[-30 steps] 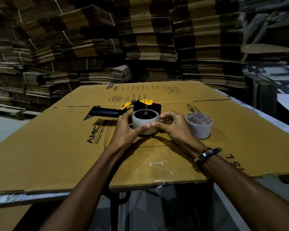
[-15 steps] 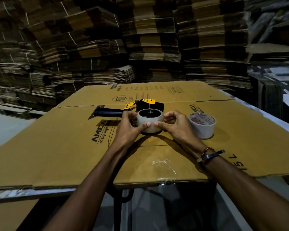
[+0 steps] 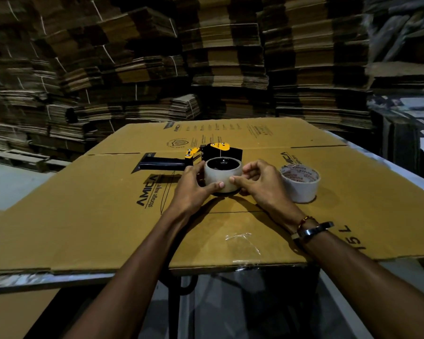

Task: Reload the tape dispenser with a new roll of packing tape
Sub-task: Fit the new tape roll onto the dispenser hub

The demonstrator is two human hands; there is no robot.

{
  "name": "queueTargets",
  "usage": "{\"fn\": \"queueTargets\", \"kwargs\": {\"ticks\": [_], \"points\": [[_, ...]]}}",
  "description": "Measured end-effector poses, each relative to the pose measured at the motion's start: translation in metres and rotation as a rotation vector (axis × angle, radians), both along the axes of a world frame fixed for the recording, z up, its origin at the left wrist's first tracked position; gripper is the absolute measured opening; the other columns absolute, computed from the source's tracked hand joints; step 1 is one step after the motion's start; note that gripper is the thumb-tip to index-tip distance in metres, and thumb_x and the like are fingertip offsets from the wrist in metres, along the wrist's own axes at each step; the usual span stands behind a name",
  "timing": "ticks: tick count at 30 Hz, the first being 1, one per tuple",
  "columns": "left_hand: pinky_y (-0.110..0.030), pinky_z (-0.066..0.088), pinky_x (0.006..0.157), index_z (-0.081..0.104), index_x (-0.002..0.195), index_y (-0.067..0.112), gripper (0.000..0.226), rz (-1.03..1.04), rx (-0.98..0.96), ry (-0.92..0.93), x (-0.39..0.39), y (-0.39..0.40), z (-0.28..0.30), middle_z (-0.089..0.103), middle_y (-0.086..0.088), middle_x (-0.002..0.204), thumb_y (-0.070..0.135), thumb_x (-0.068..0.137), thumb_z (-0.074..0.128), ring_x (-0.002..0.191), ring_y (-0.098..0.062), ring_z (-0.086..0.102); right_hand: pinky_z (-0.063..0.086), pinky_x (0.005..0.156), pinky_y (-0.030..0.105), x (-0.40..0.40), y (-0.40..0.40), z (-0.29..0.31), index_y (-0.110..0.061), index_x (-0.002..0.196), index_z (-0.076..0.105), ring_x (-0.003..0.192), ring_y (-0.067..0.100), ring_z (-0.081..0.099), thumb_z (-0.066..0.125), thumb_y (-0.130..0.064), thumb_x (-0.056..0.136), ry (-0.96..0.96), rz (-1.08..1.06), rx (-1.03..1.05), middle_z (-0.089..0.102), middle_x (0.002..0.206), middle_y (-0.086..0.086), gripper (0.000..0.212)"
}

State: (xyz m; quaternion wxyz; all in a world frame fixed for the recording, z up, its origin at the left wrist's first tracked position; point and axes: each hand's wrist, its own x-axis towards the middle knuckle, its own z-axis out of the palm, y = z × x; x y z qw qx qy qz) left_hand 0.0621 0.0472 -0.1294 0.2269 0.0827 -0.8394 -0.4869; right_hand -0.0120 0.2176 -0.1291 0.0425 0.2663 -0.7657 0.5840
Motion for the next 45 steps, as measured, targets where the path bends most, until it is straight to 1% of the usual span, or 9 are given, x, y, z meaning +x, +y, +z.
{"fn": "queueTargets", "kwargs": {"ticks": [3, 9, 18, 23, 27, 32, 38, 41, 45], "points": [[-0.031, 0.046, 0.094, 0.039, 0.150, 0.018, 0.079, 0.010, 0.001, -0.001, 0.000, 0.001, 0.001, 0.044, -0.004, 0.141, 0.023, 0.082, 0.079, 0.128, -0.021, 0.047, 0.059, 0.070, 0.029, -0.001, -0.001, 0.000, -0.012, 0.106, 0.058, 0.093, 0.020, 0.066, 0.079, -0.023, 0.082, 0.051, -0.025, 0.026, 0.064, 0.102, 0.005, 0.034], [-0.029, 0.050, 0.091, 0.044, 0.146, 0.017, 0.077, 0.005, 0.043, 0.039, 0.006, 0.002, 0.003, 0.050, -0.006, 0.142, 0.026, 0.078, 0.081, 0.124, -0.018, 0.051, 0.052, 0.098, 0.037, -0.006, -0.003, 0.003, -0.020, 0.142, 0.044, 0.125, 0.018, 0.051, 0.082, -0.041, 0.076, 0.008, 0.040, 0.152, 0.046, 0.141, 0.001, 0.079], [-0.027, 0.051, 0.092, 0.053, 0.137, 0.011, 0.068, 0.075, 0.027, 0.084, 0.010, 0.003, 0.002, 0.058, -0.008, 0.135, 0.018, 0.077, 0.082, 0.121, -0.020, 0.056, 0.050, 0.075, 0.023, -0.007, -0.004, 0.008, -0.023, 0.148, 0.040, 0.112, 0.019, 0.053, 0.079, -0.042, 0.079, -0.023, 0.049, 0.216, 0.041, 0.130, 0.002, 0.081], [-0.010, 0.043, 0.073, 0.059, 0.130, 0.010, 0.060, 0.177, -0.035, 0.122, 0.012, 0.005, 0.001, 0.062, -0.007, 0.128, 0.020, 0.076, 0.084, 0.114, -0.016, 0.059, 0.052, 0.098, 0.036, -0.009, -0.007, 0.010, -0.017, 0.140, 0.042, 0.125, 0.020, 0.050, 0.084, -0.039, 0.073, -0.103, 0.115, 0.166, 0.045, 0.141, 0.002, 0.081], [-0.013, 0.048, 0.073, 0.062, 0.118, 0.011, 0.049, 0.219, -0.037, 0.131, 0.013, 0.004, -0.001, 0.065, -0.006, 0.117, 0.021, 0.075, 0.085, 0.104, -0.015, 0.062, 0.049, 0.098, 0.032, -0.010, -0.009, 0.010, -0.017, 0.135, 0.040, 0.122, 0.017, 0.051, 0.086, -0.038, 0.071, -0.130, 0.107, 0.147, 0.050, 0.128, -0.004, 0.081], [-0.024, 0.057, 0.076, 0.060, 0.103, 0.015, 0.031, 0.206, -0.015, 0.181, 0.016, 0.009, 0.000, 0.064, -0.002, 0.100, 0.015, 0.080, 0.081, 0.092, -0.014, 0.063, 0.042, 0.076, 0.014, -0.009, -0.010, 0.009, -0.018, 0.142, 0.039, 0.115, 0.010, 0.048, 0.085, -0.038, 0.073, -0.101, 0.094, 0.166, 0.049, 0.127, -0.007, 0.085], [-0.008, 0.049, 0.072, 0.052, 0.122, 0.011, 0.046, 0.129, 0.103, 0.137, 0.014, 0.007, 0.004, 0.054, -0.008, 0.125, 0.013, 0.083, 0.077, 0.111, -0.016, 0.057, 0.041, 0.079, 0.016, -0.009, -0.011, 0.010, -0.017, 0.145, 0.043, 0.121, 0.009, 0.042, 0.084, -0.041, 0.071, -0.013, 0.059, 0.223, 0.045, 0.143, 0.001, 0.087], [-0.013, 0.052, 0.073, 0.052, 0.123, 0.011, 0.048, 0.122, 0.144, 0.111, 0.014, 0.007, 0.003, 0.055, -0.009, 0.125, 0.016, 0.083, 0.078, 0.108, -0.015, 0.058, 0.046, 0.089, 0.026, -0.008, -0.011, 0.010, -0.019, 0.144, 0.044, 0.126, 0.016, 0.047, 0.085, -0.043, 0.070, -0.023, 0.067, 0.226, 0.046, 0.142, 0.001, 0.088], [-0.023, 0.057, 0.076, 0.057, 0.112, 0.012, 0.033, 0.190, 0.035, 0.161, 0.015, 0.008, -0.002, 0.060, -0.007, 0.114, 0.019, 0.085, 0.076, 0.099, -0.014, 0.061, 0.047, 0.078, 0.019, -0.007, -0.007, 0.011, -0.018, 0.142, 0.047, 0.119, 0.016, 0.053, 0.083, -0.034, 0.076, -0.049, 0.106, 0.187, 0.047, 0.139, 0.002, 0.077]]}}
